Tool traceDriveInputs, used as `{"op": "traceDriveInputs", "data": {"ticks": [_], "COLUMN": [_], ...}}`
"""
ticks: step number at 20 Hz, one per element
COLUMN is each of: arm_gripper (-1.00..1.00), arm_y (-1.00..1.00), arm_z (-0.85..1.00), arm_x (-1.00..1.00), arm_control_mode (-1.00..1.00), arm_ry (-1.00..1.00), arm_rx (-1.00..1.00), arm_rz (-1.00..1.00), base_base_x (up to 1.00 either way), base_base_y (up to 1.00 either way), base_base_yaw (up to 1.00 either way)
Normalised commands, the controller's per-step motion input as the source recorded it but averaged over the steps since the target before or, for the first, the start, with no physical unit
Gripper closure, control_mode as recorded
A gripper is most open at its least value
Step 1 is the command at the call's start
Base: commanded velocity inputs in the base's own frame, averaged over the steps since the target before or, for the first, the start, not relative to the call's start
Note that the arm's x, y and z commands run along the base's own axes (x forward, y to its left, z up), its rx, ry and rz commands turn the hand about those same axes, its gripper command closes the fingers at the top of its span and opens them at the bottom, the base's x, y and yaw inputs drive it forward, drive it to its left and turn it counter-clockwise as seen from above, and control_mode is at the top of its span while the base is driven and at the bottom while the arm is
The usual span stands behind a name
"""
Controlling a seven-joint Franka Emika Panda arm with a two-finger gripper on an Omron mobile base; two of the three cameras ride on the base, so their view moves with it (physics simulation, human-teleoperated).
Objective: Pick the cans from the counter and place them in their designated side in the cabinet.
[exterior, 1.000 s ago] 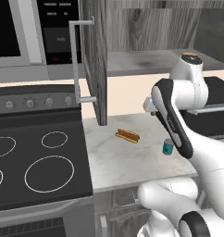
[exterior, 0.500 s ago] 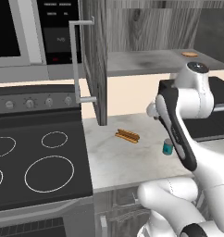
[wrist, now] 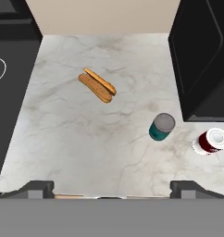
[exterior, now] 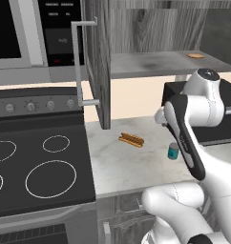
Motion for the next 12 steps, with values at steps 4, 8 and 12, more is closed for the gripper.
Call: {"op": "traceDriveInputs", "data": {"ticks": [4,8,12], "arm_gripper": [-1.00,-1.00,-1.00], "arm_y": [-0.11,-0.10,-0.11], "arm_z": [-0.07,-0.07,-0.10], "arm_x": [-0.02,-0.01,0.00], "arm_control_mode": [-1.00,-1.00,-1.00], "arm_ry": [0.00,0.00,0.00], "arm_rx": [0.00,0.00,0.00], "arm_rz": [0.00,0.00,0.00], "base_base_x": [0.00,0.00,0.00], "base_base_y": [0.00,0.00,0.00], "base_base_yaw": [0.00,0.00,0.00]}}
